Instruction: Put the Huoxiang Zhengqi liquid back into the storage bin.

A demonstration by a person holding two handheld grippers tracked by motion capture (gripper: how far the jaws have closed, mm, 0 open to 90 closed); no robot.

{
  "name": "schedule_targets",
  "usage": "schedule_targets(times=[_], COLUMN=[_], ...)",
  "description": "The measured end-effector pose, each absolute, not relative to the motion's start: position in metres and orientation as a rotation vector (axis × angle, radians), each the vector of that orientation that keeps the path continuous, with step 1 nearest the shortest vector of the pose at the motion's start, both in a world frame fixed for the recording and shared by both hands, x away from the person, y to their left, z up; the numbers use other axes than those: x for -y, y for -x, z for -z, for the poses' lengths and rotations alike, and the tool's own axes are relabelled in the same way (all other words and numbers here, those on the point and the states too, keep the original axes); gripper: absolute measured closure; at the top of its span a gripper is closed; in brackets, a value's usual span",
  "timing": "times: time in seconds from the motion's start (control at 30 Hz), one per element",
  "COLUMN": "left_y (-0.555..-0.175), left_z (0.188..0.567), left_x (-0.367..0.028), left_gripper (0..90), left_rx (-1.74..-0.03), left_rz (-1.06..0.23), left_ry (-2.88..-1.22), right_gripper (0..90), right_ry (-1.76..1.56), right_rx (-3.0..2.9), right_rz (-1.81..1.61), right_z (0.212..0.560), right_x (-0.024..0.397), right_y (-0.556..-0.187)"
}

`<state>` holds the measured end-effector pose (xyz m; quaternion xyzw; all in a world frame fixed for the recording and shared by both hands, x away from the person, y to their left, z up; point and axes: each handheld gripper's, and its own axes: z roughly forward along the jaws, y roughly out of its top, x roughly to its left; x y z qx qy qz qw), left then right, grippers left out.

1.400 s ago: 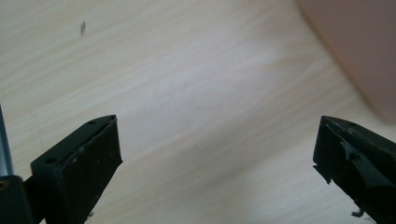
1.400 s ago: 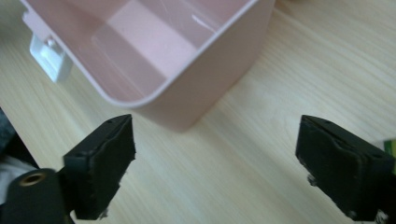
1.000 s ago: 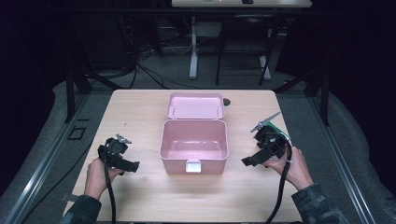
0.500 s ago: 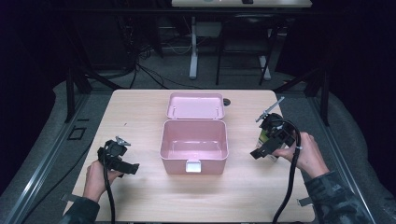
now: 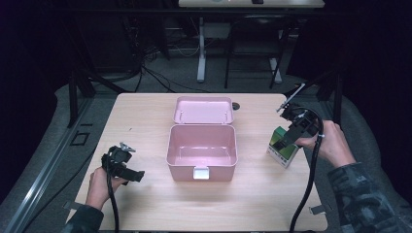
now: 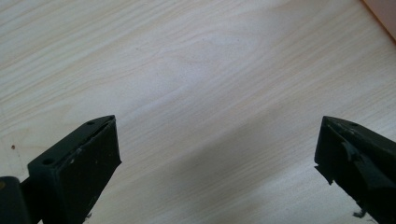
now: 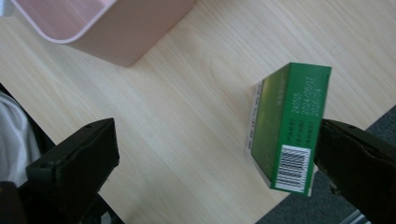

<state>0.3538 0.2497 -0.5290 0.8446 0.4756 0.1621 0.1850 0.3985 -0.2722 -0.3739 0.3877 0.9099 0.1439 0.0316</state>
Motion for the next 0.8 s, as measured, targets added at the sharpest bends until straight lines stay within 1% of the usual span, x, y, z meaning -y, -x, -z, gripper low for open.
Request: schedule_targets(times=[0.23, 0.37, 0.4, 0.57, 0.6, 0.67, 0.8], left_y=[-0.354, -0.354, -0.354, -0.355, -0.355, -0.354, -0.354], left_z=[0.529, 0.53, 0.53, 0.531, 0.531, 0.53, 0.53], left_x=[-0.249, -0.249, -0.248, -0.248, -0.247, -0.247, -0.248], left_gripper=[0.3, 0.3, 0.3, 0.3, 0.3, 0.3, 0.3], left_rx=[-1.335, -1.327, -1.325, -1.319, -1.317, -1.315, -1.317], left_rz=[-0.452, -0.434, -0.434, -0.432, -0.433, -0.435, -0.438], left_ry=[-2.381, -2.399, -2.403, -2.407, -2.411, -2.411, -2.408], right_gripper=[0.2, 3.9, 5.7, 21.6, 22.6, 28.1, 33.0], right_ry=[-1.214, -1.232, -1.24, -1.231, -1.228, -1.243, -1.244], right_rx=[-2.836, -2.863, -2.86, -2.889, -2.884, -2.853, -2.84], right_rz=[-0.329, -0.269, -0.25, -0.216, -0.203, -0.197, -0.194], right_z=[0.389, 0.4, 0.4, 0.409, 0.409, 0.409, 0.408], right_x=[0.275, 0.278, 0.279, 0.279, 0.279, 0.28, 0.282], right_y=[-0.42, -0.432, -0.435, -0.445, -0.447, -0.449, -0.45])
